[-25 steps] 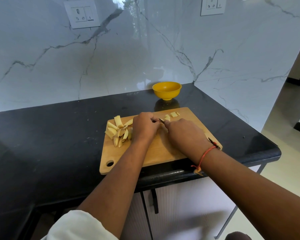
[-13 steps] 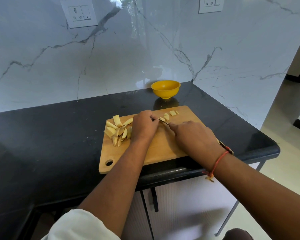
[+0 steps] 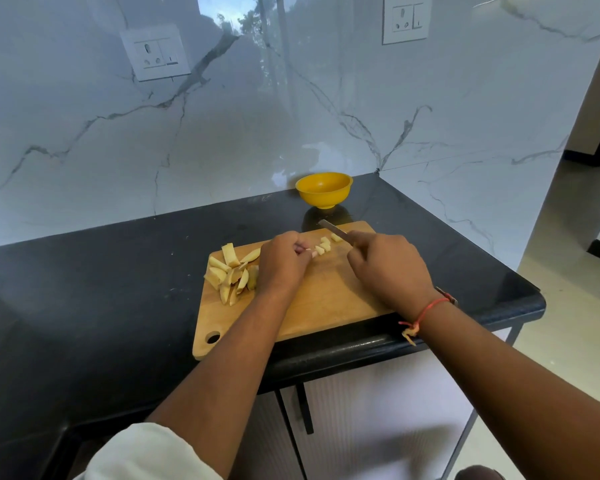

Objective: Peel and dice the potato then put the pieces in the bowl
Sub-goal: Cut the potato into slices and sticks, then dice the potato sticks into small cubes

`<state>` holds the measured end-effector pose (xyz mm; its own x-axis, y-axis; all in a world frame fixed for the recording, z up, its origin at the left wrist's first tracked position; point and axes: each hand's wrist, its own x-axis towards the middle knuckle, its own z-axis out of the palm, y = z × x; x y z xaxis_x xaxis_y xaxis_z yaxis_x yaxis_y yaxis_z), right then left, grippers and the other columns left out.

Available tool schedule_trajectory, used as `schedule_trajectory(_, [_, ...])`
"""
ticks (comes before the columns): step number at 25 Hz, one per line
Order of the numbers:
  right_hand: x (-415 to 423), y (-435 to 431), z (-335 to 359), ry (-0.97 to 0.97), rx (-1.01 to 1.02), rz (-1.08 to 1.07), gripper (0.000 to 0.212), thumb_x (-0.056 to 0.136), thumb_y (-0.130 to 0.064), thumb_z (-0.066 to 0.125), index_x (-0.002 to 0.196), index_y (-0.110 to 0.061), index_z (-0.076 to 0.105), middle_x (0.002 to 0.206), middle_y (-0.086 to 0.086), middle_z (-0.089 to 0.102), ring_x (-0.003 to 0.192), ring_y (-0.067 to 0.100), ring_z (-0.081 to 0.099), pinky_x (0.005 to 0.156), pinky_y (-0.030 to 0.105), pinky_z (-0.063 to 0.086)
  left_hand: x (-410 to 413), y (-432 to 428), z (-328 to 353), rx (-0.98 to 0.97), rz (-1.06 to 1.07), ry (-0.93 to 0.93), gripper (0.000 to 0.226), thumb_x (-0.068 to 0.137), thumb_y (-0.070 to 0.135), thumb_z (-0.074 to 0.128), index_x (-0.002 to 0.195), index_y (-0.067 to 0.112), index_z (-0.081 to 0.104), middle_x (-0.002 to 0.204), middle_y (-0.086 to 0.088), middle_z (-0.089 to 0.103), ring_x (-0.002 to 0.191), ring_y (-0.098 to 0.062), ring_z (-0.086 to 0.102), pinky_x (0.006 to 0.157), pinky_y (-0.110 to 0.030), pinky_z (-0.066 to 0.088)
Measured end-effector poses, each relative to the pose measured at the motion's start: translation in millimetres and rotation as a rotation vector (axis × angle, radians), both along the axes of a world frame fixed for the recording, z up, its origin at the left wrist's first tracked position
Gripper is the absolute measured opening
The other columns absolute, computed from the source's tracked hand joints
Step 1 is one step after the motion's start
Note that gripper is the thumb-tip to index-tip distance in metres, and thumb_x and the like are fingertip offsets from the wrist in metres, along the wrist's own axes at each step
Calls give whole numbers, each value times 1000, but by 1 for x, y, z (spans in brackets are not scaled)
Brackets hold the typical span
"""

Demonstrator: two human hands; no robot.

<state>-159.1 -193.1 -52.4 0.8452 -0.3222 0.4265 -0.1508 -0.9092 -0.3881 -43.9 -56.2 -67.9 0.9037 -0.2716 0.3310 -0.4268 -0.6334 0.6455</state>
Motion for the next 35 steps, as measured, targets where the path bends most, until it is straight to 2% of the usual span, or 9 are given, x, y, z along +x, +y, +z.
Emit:
schedule_trajectory(3, [6,-6,-4,-6,135,-7,33,100,-31,49,127,-29,68,74,-1,63,61,10,56,56,24,43,0,-2,3,39,-34,22,17,86,31,77,98,20,71,95,4,71,88,-10,63,64,-17,41])
schedule_trajectory(6, [6,-10,-7,5,176,-31,32,100,-32,48,125,-26,68,78,0,67,63,10,58,58,24,48,1,-12,8,102,-53,23,16,85,30,77,97,21,71,96,3,71,90,-11,63,65,-19,42])
schedule_trajectory(9, [9,-11,-10,18,173,-55,32,100,-33,46,122,-25,68,77,-1,67,65,12,61,63,29,56,4,-27,9,83,-21,22,12,85,28,78,93,21,72,94,3,72,88,-11,64,69,-21,45])
schedule_trajectory(21, [11,-11,-14,-10,157,-34,34,101,-34,43,127,-31,64,72,-4,63,61,12,60,62,32,59,8,-44,12,54,-26,15,23,86,29,77,105,17,74,103,2,74,96,-13,66,79,-24,51])
schedule_trajectory(25, [5,-4,-13,-48,90,65,36,101,-35,43,133,-35,60,69,-9,57,59,8,55,52,26,48,-2,-12,24,136,-39,-73,25,89,28,73,112,18,72,109,1,72,98,-13,64,80,-22,49])
schedule_trajectory(28, [2,1,-10,-8,-4,138,40,102,-37,44,139,-37,57,90,-4,67,69,8,54,57,26,47,-6,31,34,240,21,-93,20,89,28,73,108,20,73,117,1,69,103,-14,62,83,-23,46])
schedule_trajectory(30, [4,5,-6,23,-11,165,40,102,-37,45,139,-36,58,103,0,71,77,12,59,66,29,53,-7,63,43,304,47,-57,21,88,30,74,107,21,74,121,1,66,106,-15,61,87,-27,47])
schedule_trajectory(32, [9,15,-3,38,13,191,39,101,-36,46,138,-35,60,109,2,72,78,12,59,73,32,57,-8,88,52,383,48,27,27,86,32,75,111,21,72,120,2,65,101,-12,59,81,-24,46])
schedule_trajectory(35, [13,29,-4,43,49,208,37,101,-37,48,136,-36,61,102,-1,71,76,11,57,72,33,58,-11,112,63,431,-1,182,34,83,34,78,114,23,70,115,5,65,96,-8,57,73,-22,42])
